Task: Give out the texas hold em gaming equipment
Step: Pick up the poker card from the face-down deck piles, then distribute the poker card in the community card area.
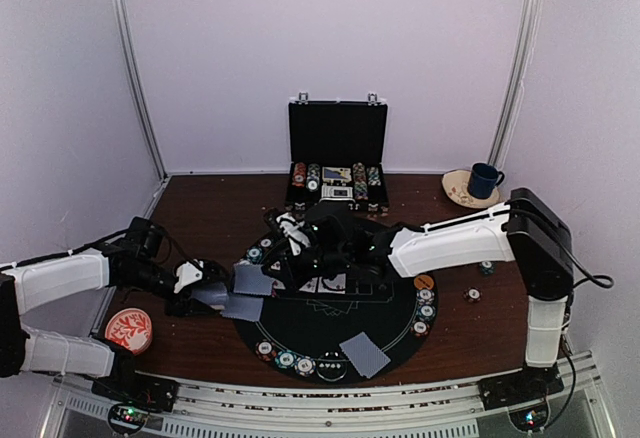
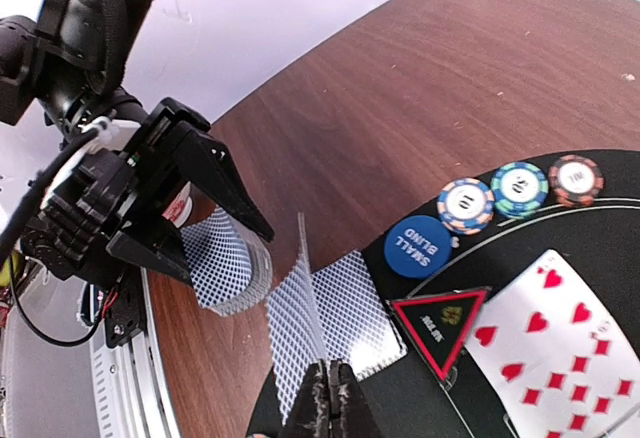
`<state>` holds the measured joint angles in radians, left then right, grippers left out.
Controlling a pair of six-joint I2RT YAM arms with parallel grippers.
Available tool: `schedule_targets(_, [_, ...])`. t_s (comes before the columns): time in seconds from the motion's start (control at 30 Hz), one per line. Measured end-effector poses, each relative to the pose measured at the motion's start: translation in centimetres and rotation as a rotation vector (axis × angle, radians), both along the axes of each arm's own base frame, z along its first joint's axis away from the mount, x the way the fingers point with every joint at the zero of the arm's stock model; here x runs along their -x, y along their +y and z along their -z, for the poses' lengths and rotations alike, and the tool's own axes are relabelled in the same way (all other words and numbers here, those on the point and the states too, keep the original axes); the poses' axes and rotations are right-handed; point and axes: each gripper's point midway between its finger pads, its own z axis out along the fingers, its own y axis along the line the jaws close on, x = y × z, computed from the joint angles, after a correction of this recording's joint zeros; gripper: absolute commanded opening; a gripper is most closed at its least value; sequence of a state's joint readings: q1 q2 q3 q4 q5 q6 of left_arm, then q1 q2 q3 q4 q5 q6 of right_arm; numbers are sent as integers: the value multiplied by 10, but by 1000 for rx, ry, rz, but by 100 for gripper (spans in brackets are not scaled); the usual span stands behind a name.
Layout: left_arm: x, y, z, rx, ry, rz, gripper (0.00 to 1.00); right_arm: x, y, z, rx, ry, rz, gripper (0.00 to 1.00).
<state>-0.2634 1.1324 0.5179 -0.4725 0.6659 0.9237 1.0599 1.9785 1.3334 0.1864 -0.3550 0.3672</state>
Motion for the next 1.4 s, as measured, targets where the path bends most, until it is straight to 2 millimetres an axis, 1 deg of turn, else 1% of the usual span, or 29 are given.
schedule_targets(0.1, [0,0,0,0,0,0,14,0,-23,-3,-19,6,79,0])
schedule_targets(0.23, [0,0,0,0,0,0,14,-7,-52,-1,-32,15,215,0])
schedule_targets(0.43, [0,0,0,1,-1,0,14,-19,-111,5,-95,47,490,0])
schedule_targets(0.5, [0,0,0,1,-1,0,14,-23,-135,11,-116,59,594,0])
schedule_targets(0.6, [0,0,0,0,-1,0,14,-30,-164,24,-125,70,744,0])
schedule_targets(0.7, [0,0,0,0,-1,0,14,-35,-188,36,-131,75,883,0])
schedule_targets(0.8, [0,0,0,0,-1,0,14,-38,-206,41,-151,77,999,0])
schedule_targets(0.9, [0,0,0,0,-1,0,14,-41,-219,47,-174,79,1099,0])
schedule_targets(1.03, [0,0,0,1,-1,0,14,-44,-231,74,-130,78,1187,0])
schedule_targets(1.13, [0,0,0,0,-1,0,14,-45,-231,95,-76,80,1218,0])
schedule_targets(1.2, [0,0,0,0,-1,0,14,-46,-228,105,-54,86,1231,0])
schedule_targets(1.33, [0,0,0,0,-1,0,14,-43,-226,111,-48,94,1243,0])
schedule_targets(1.4, [0,0,0,0,-1,0,14,-42,-223,111,-50,99,1244,4])
